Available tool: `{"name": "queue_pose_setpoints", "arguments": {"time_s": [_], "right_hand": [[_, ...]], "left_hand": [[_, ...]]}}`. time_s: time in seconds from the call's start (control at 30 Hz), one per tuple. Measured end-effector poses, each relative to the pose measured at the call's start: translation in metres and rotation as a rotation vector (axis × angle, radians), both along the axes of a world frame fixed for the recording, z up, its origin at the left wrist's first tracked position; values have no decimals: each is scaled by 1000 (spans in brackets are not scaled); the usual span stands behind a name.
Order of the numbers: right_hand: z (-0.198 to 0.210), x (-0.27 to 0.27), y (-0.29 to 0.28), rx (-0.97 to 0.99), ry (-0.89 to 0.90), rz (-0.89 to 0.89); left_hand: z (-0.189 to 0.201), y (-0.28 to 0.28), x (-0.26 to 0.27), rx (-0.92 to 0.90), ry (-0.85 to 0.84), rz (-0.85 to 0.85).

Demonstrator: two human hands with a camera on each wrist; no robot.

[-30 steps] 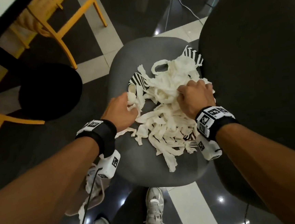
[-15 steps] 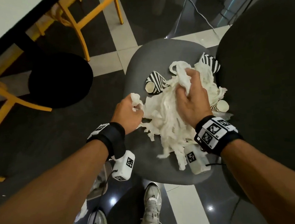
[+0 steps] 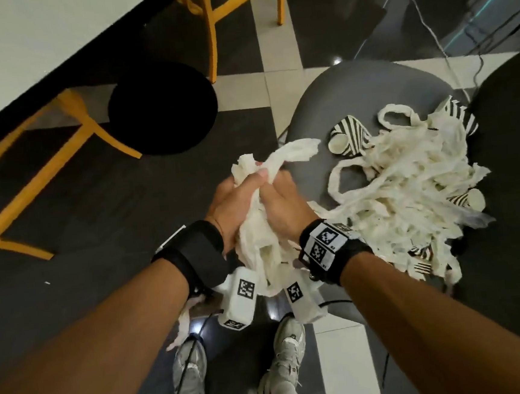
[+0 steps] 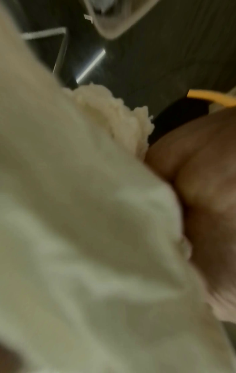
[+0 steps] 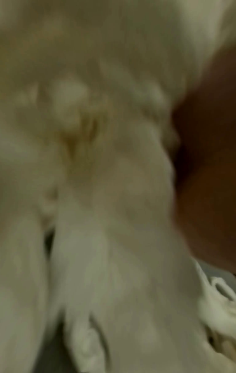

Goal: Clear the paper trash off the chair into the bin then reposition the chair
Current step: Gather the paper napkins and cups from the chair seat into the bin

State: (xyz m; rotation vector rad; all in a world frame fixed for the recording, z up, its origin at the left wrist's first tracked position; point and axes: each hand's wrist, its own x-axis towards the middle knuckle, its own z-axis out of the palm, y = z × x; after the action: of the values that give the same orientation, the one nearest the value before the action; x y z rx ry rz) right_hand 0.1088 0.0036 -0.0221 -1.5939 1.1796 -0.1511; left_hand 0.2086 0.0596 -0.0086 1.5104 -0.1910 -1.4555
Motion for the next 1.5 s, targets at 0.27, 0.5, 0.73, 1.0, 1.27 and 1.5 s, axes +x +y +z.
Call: {"name": "queue_pose_setpoints", "arguments": {"time_s": [0.27, 0.5, 0.73, 1.0, 1.27, 1.5], "right_hand": [[-95, 50, 83, 260, 200, 603], [-158, 90, 127, 718, 90, -359], [-220, 135, 158, 934, -151, -718], [-282, 98, 185, 304, 349, 315], [-271, 58, 166, 71, 289, 324], [-257, 75, 174, 162, 499, 1043]], "left_hand": [[-47, 96, 126, 131, -171, 393], [-142, 173, 144, 296, -421, 161], [-253, 205, 104, 351, -553, -179], [-335, 248, 91, 398, -546, -423], [-295, 224, 100, 251, -817, -629], [-287, 227, 115, 244, -985, -1472]]}}
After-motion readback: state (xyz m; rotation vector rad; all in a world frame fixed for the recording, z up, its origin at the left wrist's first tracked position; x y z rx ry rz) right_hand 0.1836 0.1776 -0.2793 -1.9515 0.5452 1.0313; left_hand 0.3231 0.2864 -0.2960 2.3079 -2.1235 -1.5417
